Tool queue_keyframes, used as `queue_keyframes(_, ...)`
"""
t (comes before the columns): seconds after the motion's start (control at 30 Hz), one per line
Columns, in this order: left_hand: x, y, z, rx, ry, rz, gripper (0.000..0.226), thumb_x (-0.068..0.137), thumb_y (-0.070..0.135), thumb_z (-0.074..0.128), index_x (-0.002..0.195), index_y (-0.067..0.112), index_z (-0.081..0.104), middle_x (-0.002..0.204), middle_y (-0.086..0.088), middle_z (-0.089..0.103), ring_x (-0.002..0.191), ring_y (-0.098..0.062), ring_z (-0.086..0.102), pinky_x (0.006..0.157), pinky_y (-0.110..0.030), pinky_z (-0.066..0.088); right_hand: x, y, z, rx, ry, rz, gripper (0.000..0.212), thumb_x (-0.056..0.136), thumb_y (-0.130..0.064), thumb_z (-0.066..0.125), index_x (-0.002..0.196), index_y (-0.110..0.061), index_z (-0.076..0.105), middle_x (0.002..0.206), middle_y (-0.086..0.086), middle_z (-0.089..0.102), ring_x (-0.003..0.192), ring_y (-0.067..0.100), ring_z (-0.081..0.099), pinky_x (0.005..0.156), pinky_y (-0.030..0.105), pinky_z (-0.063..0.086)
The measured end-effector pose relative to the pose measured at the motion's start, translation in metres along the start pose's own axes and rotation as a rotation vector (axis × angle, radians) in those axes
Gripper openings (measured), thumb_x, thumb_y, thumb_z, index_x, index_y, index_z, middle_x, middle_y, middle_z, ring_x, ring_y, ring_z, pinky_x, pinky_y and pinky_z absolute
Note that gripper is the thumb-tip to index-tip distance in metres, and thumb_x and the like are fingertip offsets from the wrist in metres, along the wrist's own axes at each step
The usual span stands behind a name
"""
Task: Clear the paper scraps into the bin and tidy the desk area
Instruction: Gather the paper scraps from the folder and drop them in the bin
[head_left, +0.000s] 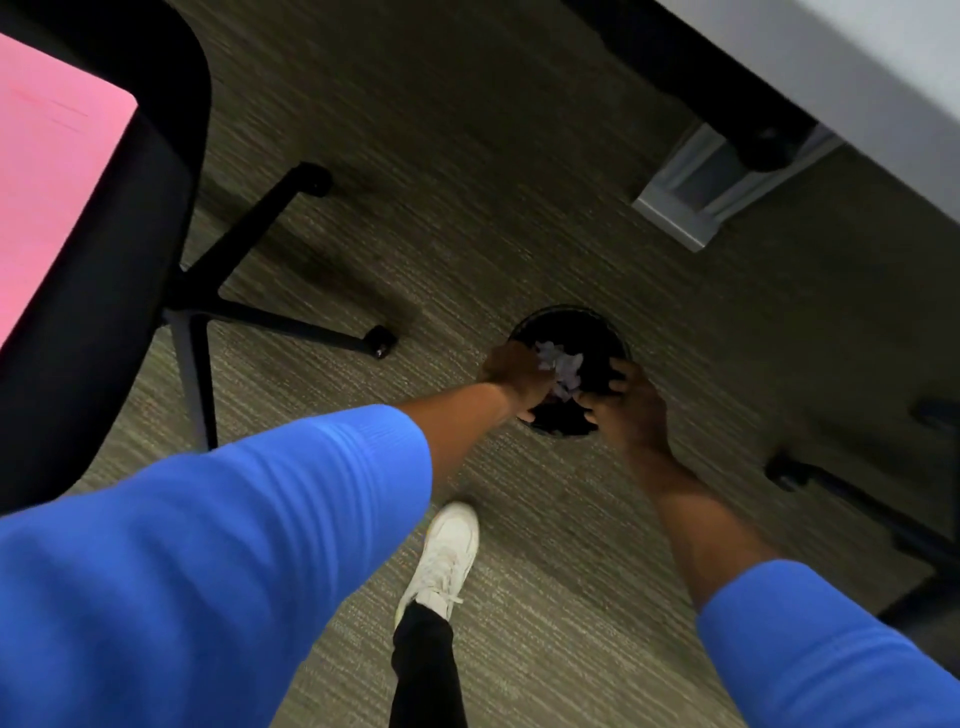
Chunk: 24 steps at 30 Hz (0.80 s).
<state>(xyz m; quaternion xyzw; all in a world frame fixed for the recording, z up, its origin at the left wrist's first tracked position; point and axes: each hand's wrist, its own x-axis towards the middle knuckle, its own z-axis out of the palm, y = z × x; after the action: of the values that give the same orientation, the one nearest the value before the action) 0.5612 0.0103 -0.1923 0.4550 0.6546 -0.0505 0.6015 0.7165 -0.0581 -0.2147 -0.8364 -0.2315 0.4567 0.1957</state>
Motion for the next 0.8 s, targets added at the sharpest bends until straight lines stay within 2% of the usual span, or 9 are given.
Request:
queue_keyframes(0.1, -0.003, -0.008, -0.006, 0.160, 0.023, 0.039, 0.053, 0.100, 0.033, 0.070, 0.138, -0.002, 0.062, 0.135, -0.024, 0.069, 0.116, -0.042, 0.073, 0.093, -0.048, 0.064, -0.006, -0.003, 0.002, -0.012, -0.012, -0.047, 0.077, 0.072, -0.016, 0.091, 0.140, -0.024, 0.057, 0.122, 0.005, 0.064, 0.116, 0.033, 0.068, 0.096, 0.057, 0.058)
queue_keyframes(0.3, -0.017, -0.017, -0.027, 0.455, -0.018, 0.213, 0.046, 0.104, 0.043, 0.058, 0.127, 0.007, 0.073, 0.129, -0.017, 0.073, 0.117, -0.035, 0.070, 0.098, -0.039, 0.058, -0.028, -0.016, 0.015, 0.000, -0.050, -0.147, 0.060, 0.074, -0.016, 0.089, 0.125, -0.033, 0.062, 0.095, -0.027, 0.065, 0.096, 0.007, 0.070, 0.092, 0.054, 0.061)
queue_keyframes(0.37, -0.024, -0.021, -0.038, 0.493, -0.002, 0.258, 0.045, 0.106, 0.044, 0.052, 0.125, 0.009, 0.074, 0.127, -0.015, 0.074, 0.115, -0.034, 0.071, 0.094, -0.037, 0.057, -0.038, -0.025, 0.023, -0.007, -0.055, -0.193, 0.056, 0.075, -0.012, 0.087, 0.116, -0.039, 0.060, 0.100, -0.023, 0.070, 0.099, 0.007, 0.072, 0.093, 0.054, 0.061)
queue_keyframes(0.47, -0.038, -0.032, -0.058, 0.478, 0.101, 0.266, 0.034, 0.107, 0.031, 0.049, 0.112, 0.009, 0.075, 0.118, -0.013, 0.076, 0.098, -0.028, 0.072, 0.083, -0.033, 0.060, -0.054, -0.042, 0.035, -0.015, -0.086, -0.173, 0.065, 0.076, -0.014, 0.089, 0.133, -0.021, 0.058, 0.121, 0.001, 0.071, 0.114, 0.025, 0.069, 0.097, 0.053, 0.059)
queue_keyframes(0.53, -0.051, -0.040, -0.076, 0.391, 0.192, 0.236, 0.022, 0.101, 0.022, 0.060, 0.105, 0.009, 0.076, 0.109, -0.013, 0.078, 0.093, -0.027, 0.073, 0.083, -0.035, 0.063, -0.067, -0.053, 0.044, -0.061, -0.099, -0.181, 0.071, 0.075, -0.020, 0.090, 0.138, -0.021, 0.057, 0.125, 0.001, 0.072, 0.108, 0.013, 0.068, 0.089, 0.027, 0.060)
queue_keyframes(0.6, -0.067, -0.048, -0.100, 0.323, 0.302, 0.226, 0.016, 0.095, 0.020, 0.069, 0.104, 0.011, 0.078, 0.104, -0.013, 0.079, 0.098, -0.030, 0.074, 0.088, -0.038, 0.064, -0.084, -0.068, 0.054, -0.118, -0.084, -0.231, 0.072, 0.074, -0.022, 0.091, 0.137, -0.022, 0.058, 0.118, -0.003, 0.072, 0.090, -0.004, 0.063, 0.073, 0.002, 0.044)
queue_keyframes(0.67, -0.082, -0.057, -0.126, 0.291, 0.374, 0.257, 0.014, 0.095, 0.023, 0.070, 0.102, 0.014, 0.078, 0.100, -0.009, 0.080, 0.099, -0.028, 0.073, 0.088, -0.039, 0.062, -0.101, -0.079, 0.067, -0.116, -0.115, -0.244, 0.069, 0.073, -0.024, 0.092, 0.134, -0.021, 0.059, 0.111, -0.002, 0.070, 0.092, 0.002, 0.066, 0.081, 0.015, 0.049)
queue_keyframes(0.73, -0.096, -0.067, -0.155, 0.241, 0.410, 0.289, 0.013, 0.097, 0.028, 0.069, 0.097, 0.019, 0.078, 0.091, -0.003, 0.080, 0.092, -0.023, 0.074, 0.085, -0.040, 0.062, -0.119, -0.092, 0.082, -0.100, -0.154, -0.229, 0.053, 0.075, -0.029, 0.092, 0.117, -0.029, 0.060, 0.103, 0.000, 0.071, 0.100, 0.025, 0.071, 0.090, 0.044, 0.058)
queue_keyframes(0.8, -0.107, -0.077, -0.187, 0.197, 0.458, 0.290, 0.015, 0.097, 0.033, 0.068, 0.089, 0.022, 0.074, 0.082, 0.004, 0.076, 0.085, -0.021, 0.072, 0.079, -0.038, 0.061, -0.137, -0.105, 0.096, -0.100, -0.178, -0.241, 0.043, 0.074, -0.033, 0.091, 0.101, -0.035, 0.057, 0.099, 0.003, 0.073, 0.095, 0.031, 0.073, 0.086, 0.057, 0.060)
